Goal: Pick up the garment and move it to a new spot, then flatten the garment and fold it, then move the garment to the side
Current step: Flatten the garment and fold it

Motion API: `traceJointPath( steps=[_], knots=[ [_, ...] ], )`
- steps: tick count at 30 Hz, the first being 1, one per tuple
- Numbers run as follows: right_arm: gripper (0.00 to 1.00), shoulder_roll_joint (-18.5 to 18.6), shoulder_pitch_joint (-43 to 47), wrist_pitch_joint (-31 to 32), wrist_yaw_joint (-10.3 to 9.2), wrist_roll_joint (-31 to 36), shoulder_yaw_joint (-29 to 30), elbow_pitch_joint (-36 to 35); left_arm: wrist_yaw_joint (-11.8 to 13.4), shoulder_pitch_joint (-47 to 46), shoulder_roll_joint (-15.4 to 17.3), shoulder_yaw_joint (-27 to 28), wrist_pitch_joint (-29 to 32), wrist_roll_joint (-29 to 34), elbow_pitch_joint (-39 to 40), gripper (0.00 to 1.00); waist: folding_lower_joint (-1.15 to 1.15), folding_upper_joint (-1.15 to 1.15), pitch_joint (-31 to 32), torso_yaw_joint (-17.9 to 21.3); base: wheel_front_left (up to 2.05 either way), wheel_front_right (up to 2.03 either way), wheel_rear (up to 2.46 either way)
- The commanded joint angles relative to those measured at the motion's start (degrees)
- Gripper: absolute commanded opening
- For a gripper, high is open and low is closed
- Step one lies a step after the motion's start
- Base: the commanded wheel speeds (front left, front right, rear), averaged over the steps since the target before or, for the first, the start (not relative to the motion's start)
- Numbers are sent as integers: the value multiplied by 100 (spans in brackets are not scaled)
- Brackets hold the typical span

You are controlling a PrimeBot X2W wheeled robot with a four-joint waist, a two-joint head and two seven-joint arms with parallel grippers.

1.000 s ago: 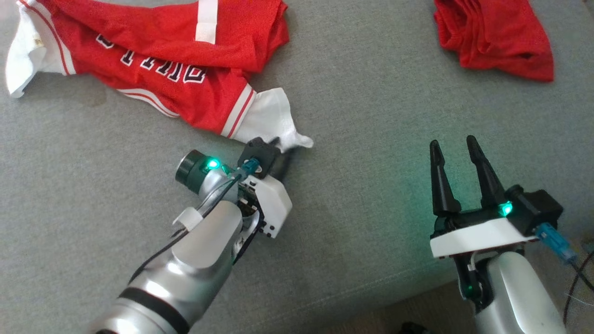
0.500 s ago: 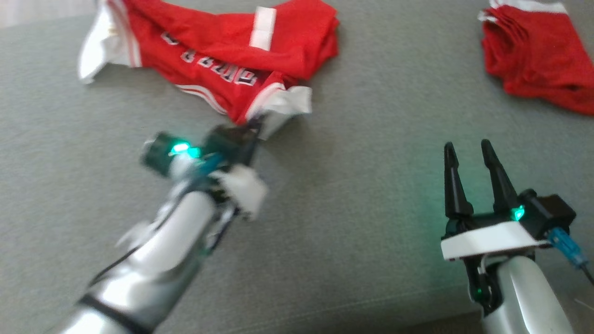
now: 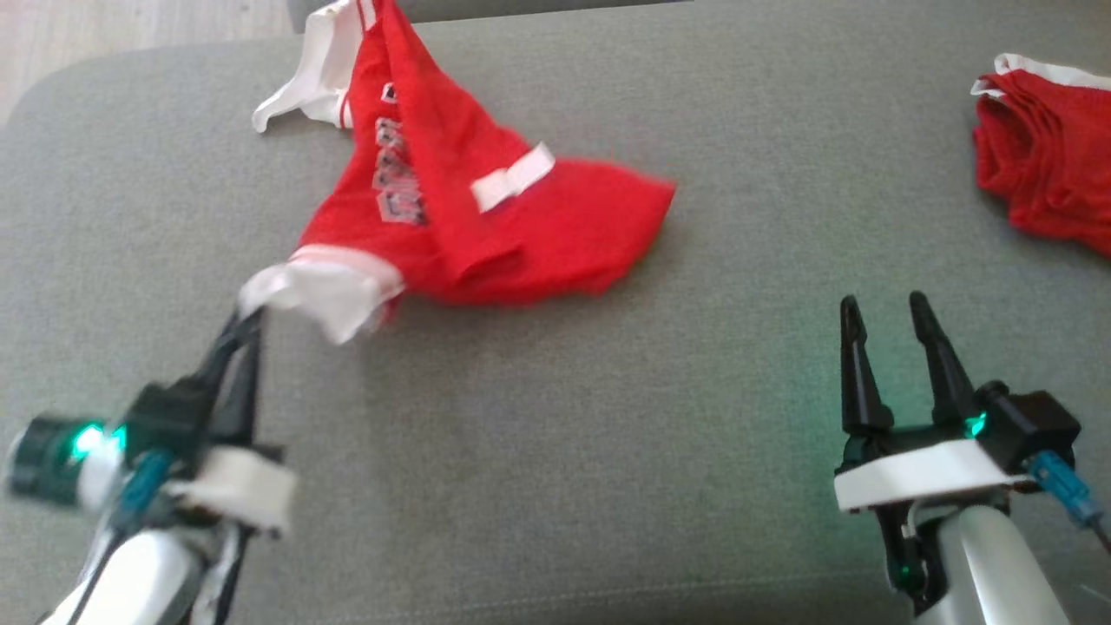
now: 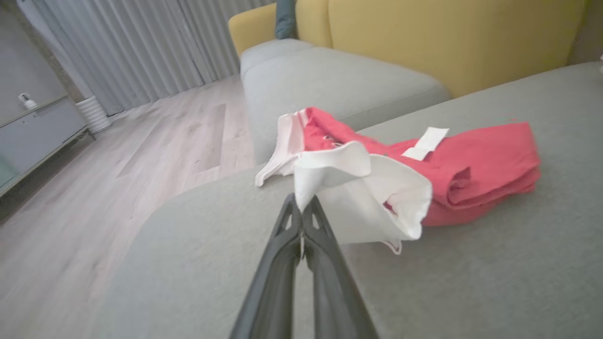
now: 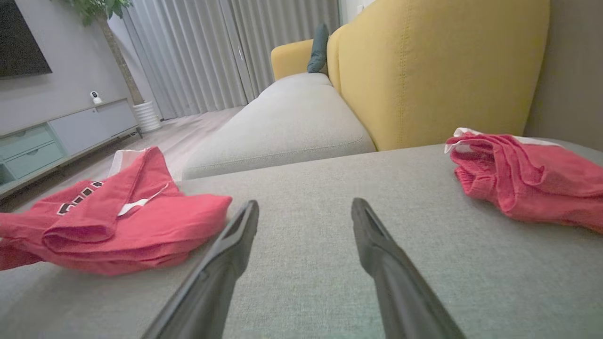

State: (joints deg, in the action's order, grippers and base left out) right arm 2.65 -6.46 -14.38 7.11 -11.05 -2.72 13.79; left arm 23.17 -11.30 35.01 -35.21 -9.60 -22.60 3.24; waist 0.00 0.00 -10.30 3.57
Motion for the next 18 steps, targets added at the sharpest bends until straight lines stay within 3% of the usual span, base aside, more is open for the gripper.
traceJointPath(
  steps=[1,5,11,12,13,14,18],
  knots=[
    [100,22,-2,-62,37,47,-133,-161,175,41,359,431,21,-85,290,0,0,0,9,-19,0,0,0],
    [100,22,-10,-62,37,78,-170,-134,308,572,357,512,-31,-354,320,0,0,0,34,-42,0,0,0],
    [100,22,-6,-62,37,115,-231,-84,192,961,-95,417,-249,-746,-249,0,0,0,114,-38,0,0,0],
    [100,22,2,-62,37,124,-237,-75,152,982,-190,386,-287,-787,-338,31,0,0,135,-37,0,0,0],
    [100,22,9,-62,37,136,-247,-69,102,991,-280,355,-324,-818,-428,93,0,0,158,-38,0,0,0],
    [100,22,13,-62,37,145,-264,-65,71,983,-368,341,-367,-827,-507,100,0,0,181,-46,0,0,0],
    [100,22,34,-62,37,165,-306,-53,29,919,-615,367,-477,-773,-639,100,0,0,266,-119,0,0,0]
  ],
)
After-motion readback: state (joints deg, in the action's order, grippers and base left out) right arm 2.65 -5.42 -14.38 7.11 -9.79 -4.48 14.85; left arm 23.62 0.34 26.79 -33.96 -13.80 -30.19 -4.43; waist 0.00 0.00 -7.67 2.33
